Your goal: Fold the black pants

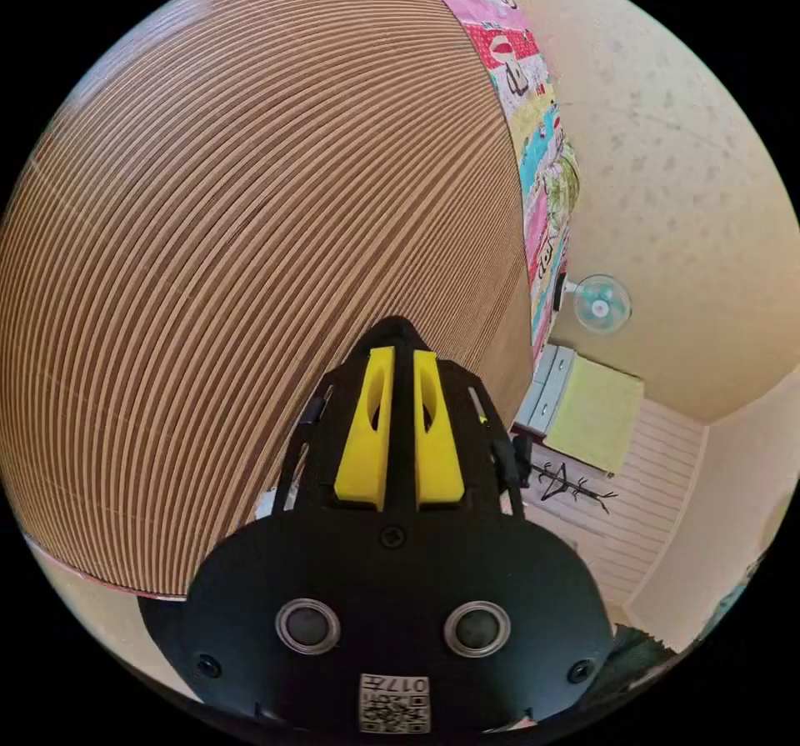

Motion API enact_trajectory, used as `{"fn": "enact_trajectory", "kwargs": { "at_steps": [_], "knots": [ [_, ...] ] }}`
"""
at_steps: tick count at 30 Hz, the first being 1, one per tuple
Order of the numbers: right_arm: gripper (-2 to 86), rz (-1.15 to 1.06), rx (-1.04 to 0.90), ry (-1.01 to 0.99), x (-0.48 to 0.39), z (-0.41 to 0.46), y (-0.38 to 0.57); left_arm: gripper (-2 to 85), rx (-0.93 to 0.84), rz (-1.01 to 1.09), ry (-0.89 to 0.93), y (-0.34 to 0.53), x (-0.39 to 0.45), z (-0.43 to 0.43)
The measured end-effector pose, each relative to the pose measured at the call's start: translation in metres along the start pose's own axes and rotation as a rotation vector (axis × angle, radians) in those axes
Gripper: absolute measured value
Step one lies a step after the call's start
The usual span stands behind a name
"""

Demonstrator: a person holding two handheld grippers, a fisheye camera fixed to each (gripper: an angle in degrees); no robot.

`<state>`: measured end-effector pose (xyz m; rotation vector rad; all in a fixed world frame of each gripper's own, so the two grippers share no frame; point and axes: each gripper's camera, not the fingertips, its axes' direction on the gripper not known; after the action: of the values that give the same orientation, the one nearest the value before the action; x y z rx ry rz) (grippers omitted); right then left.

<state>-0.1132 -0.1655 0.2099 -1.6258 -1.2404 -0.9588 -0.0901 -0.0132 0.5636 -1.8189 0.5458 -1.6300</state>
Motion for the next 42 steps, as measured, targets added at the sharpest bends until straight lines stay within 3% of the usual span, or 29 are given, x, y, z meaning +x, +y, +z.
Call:
{"fn": "enact_trajectory", "kwargs": {
  "at_steps": [3,5,7,11,14,19,23,29,35,42],
  "knots": [
    [3.1,-0.13,0.039,-0.102,0.004,-0.019,0.011,3.9,0.161,-0.054,0.042,0.012,-0.014,-0.027],
    [10.3,-0.264,-0.045,-0.23,0.008,-0.021,0.026,8.9,0.117,0.0,0.113,0.017,-0.021,-0.031],
    [18.8,-0.254,-0.116,-0.178,0.014,-0.013,0.037,12.3,0.01,0.059,0.082,0.029,-0.026,-0.025],
    [19.4,-0.25,-0.34,-0.191,0.018,0.038,0.05,13.2,-0.25,0.206,-0.23,0.084,-0.032,0.024],
    [15.0,-0.207,-0.358,-0.079,0.005,0.066,0.057,11.7,-0.33,0.219,-0.369,0.117,-0.043,0.056],
    [12.4,-0.187,-0.389,-0.1,-0.022,0.104,0.073,6.7,-0.25,0.277,-0.441,0.125,-0.051,0.033],
    [11.9,-0.211,-0.483,-0.122,-0.071,0.186,0.103,5.4,-0.221,0.38,-0.657,0.105,-0.074,-0.013],
    [12.0,-0.192,-0.567,-0.152,-0.16,0.314,0.138,7.1,0.025,0.211,-0.919,0.09,-0.136,-0.122],
    [12.8,-0.116,-0.593,-0.12,-0.206,0.379,0.159,7.1,0.276,0.226,-0.948,0.173,-0.177,-0.208],
    [4.3,-0.206,-0.583,-0.122,-0.197,0.298,0.192,5.4,0.222,0.302,-0.657,0.278,-0.226,-0.195]
  ]
}}
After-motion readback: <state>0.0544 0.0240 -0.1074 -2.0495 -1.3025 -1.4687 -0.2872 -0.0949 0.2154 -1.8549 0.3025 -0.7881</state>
